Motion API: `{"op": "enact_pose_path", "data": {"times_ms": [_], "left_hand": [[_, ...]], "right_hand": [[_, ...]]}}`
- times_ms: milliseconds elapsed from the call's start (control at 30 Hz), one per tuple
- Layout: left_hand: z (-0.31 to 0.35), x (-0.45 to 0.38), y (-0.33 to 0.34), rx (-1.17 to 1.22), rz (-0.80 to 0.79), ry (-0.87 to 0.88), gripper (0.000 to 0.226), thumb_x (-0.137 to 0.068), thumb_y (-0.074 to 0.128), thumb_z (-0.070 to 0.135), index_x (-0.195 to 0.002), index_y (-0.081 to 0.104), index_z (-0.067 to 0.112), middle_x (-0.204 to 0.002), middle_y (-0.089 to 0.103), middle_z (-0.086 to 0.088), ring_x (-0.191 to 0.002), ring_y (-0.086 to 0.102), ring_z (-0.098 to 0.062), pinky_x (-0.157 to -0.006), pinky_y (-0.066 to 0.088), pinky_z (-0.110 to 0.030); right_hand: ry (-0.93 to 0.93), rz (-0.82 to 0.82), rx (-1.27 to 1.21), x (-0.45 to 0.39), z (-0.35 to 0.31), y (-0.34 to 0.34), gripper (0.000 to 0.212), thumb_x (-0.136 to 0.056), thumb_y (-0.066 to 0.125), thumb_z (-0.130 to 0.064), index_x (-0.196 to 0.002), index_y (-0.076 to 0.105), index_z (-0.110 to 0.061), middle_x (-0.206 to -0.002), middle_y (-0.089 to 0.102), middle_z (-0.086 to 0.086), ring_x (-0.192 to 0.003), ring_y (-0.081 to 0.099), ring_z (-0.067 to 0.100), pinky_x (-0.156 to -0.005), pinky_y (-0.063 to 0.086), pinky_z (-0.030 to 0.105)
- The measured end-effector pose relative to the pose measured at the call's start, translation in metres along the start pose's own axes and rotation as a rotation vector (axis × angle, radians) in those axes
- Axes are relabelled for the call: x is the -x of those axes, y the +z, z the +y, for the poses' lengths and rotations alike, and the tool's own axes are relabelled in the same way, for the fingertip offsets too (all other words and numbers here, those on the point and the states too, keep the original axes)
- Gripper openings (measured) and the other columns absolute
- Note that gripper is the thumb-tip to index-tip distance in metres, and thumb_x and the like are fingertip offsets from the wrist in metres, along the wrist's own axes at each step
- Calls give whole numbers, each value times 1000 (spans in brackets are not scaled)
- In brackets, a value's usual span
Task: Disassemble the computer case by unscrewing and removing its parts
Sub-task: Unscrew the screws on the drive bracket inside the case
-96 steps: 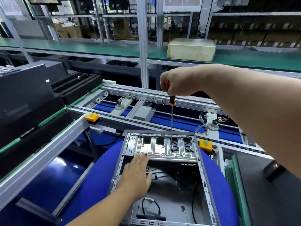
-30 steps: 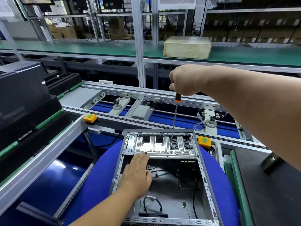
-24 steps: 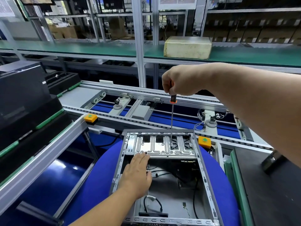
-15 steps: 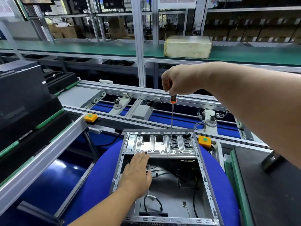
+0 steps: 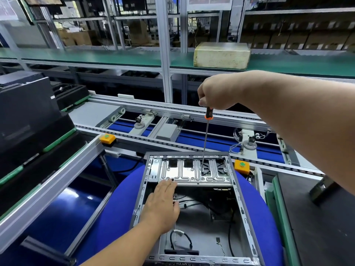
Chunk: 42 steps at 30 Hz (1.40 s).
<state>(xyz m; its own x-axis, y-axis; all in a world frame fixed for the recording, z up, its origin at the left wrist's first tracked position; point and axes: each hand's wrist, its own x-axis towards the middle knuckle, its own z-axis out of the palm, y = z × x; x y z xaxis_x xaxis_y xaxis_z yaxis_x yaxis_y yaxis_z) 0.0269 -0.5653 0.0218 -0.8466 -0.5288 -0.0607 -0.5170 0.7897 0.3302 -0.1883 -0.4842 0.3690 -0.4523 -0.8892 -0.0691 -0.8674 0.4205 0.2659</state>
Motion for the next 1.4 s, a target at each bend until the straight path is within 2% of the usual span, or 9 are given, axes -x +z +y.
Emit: {"op": "enact_pose_path", "data": {"times_ms": [100,267,500,633,700,833,933,1067,1400], "left_hand": [[0,1,0,3,-1,-3,73,-103,39,45,-167,7,35,-175,0,14,-161,-7,-8,-130,9,-40],[0,-1,0,0,2,-3,73,-102,40,46,-166,7,35,-175,1,15,-161,-6,-8,-129,7,-38],[-1,0,0,13,-1,-3,73,-102,40,46,-166,8,36,-175,0,16,-161,-6,-8,-130,9,-40],[-2,0,1,17,-7,-5,72,-102,39,46,-166,7,37,-174,0,17,-161,-6,-7,-130,10,-41],[-2,0,1,21,-12,-6,72,-102,39,47,-166,7,37,-174,-1,17,-161,-7,-7,-130,10,-41],[-2,-1,1,22,-14,-8,73,-102,39,47,-166,6,36,-174,-1,16,-161,-7,-7,-131,10,-42],[-2,0,1,19,-17,-8,73,-102,38,47,-166,5,36,-174,-2,17,-161,-8,-8,-130,9,-41],[-1,0,0,13,-16,-7,72,-103,40,47,-167,7,35,-175,0,15,-161,-7,-8,-130,10,-42],[1,0,-3,2,-17,-5,73,-103,40,46,-167,7,34,-175,1,14,-161,-6,-9,-129,10,-42]], "right_hand": [[-60,-11,-163,0,2,-3,11,-101,58,-25,-102,69,-27,-99,65,-5,-83,58,15,-63,40,32],[-107,-60,-284,0,0,-8,24,-95,64,-15,-99,68,-39,-97,63,-10,-84,58,11,-62,39,31],[-31,-27,-259,0,-8,-5,12,-95,67,-31,-107,64,-28,-99,63,-5,-85,58,15,-64,41,32],[88,-58,41,6,-15,-9,45,-106,41,-50,-120,61,-12,-106,66,6,-98,62,29,-73,38,36],[67,-118,83,8,-16,-12,42,-111,35,-40,-119,62,-10,-102,66,9,-89,64,26,-65,37,32],[70,-232,-318,5,-6,-19,14,-104,55,-15,-92,61,-13,-77,54,2,-62,50,13,-51,38,25],[75,-181,-313,4,1,-15,18,-99,61,-12,-81,59,-14,-77,56,0,-62,50,12,-52,38,24],[14,-107,29,3,-2,-7,20,-104,49,-14,-111,67,-13,-106,68,3,-82,55,19,-55,36,25],[-58,-70,-169,3,0,-9,20,-93,63,-12,-100,67,-30,-97,63,-7,-80,56,11,-59,38,29]]}}
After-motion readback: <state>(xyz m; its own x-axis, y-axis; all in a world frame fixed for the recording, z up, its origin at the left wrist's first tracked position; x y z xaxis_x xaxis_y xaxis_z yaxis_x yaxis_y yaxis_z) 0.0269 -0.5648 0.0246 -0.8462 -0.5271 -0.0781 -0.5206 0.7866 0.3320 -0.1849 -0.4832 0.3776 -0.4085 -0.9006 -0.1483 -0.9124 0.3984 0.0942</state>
